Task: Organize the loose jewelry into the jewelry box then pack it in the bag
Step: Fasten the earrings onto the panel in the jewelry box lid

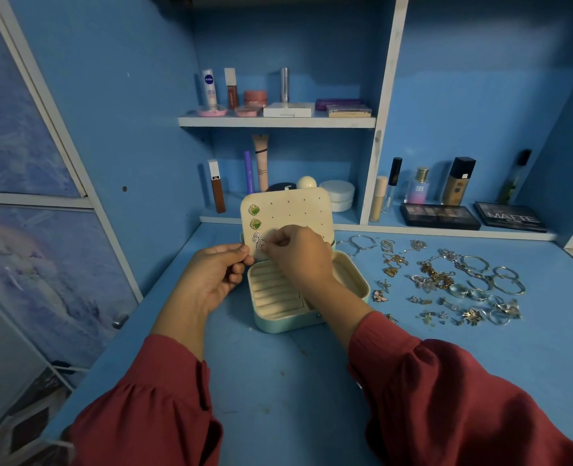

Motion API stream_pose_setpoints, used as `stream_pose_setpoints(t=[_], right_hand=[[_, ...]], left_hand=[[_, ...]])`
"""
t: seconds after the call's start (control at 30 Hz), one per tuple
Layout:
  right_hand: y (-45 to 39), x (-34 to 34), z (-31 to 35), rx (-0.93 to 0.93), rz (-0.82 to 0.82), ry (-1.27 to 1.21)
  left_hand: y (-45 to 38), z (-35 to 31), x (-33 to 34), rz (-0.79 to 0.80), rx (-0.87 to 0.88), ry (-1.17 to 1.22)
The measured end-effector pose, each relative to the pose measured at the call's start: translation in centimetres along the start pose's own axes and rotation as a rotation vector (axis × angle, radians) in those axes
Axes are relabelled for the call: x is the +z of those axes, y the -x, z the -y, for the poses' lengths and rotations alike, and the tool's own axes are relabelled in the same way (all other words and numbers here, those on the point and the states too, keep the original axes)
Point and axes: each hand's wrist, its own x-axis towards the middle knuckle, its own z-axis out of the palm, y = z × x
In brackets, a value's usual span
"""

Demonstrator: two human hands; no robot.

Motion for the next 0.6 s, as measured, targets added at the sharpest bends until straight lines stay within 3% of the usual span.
stream_pose_setpoints(t=[0.6], right_hand=[[0.26,0.24,0.00,-0.067,-0.050,0.188]], left_hand=[[0.14,-0.13,0.04,0.001,-0.004,-0.008]])
